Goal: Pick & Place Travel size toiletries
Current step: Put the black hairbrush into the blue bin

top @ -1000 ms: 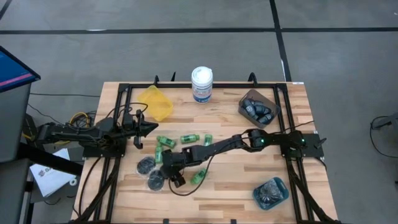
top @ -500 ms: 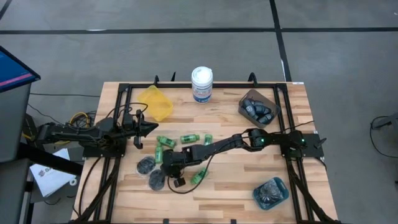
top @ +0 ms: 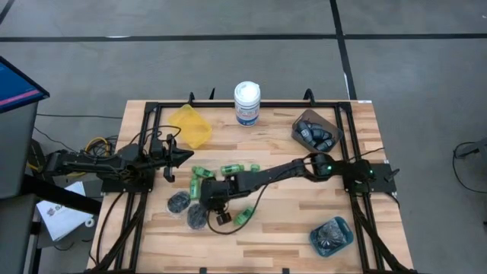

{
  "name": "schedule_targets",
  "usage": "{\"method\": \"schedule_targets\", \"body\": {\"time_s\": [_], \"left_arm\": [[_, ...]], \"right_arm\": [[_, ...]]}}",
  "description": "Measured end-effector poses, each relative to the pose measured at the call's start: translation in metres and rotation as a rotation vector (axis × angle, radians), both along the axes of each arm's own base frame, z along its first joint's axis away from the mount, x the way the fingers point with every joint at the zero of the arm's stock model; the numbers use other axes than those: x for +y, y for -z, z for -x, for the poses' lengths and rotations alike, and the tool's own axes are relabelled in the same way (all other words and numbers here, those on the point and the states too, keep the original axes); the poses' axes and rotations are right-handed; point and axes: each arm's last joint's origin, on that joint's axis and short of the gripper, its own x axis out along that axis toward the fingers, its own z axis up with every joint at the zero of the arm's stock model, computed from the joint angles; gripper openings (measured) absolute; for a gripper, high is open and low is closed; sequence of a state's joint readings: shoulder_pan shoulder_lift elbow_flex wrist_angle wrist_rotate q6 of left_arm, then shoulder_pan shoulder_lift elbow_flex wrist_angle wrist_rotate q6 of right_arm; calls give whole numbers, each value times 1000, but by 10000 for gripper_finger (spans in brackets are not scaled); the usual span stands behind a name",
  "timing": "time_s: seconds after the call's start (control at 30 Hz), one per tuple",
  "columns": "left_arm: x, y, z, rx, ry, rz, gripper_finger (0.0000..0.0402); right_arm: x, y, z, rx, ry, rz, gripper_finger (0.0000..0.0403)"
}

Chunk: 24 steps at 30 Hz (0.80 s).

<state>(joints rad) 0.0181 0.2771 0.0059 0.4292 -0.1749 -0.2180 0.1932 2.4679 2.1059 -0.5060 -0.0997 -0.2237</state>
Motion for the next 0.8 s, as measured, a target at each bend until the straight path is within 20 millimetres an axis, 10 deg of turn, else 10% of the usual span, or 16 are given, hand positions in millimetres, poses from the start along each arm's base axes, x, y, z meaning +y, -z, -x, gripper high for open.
{"method": "schedule_targets", "body": {"time_s": [0.37, 0.8], "left_arm": [[0, 0, 0, -1, 0, 0, 2], [0, -1, 0, -5, 0, 0, 2]], "right_arm": [[28, -69, 70, 301, 61, 153, 0], [92, -80, 158, 624, 463, 394, 0]]}}
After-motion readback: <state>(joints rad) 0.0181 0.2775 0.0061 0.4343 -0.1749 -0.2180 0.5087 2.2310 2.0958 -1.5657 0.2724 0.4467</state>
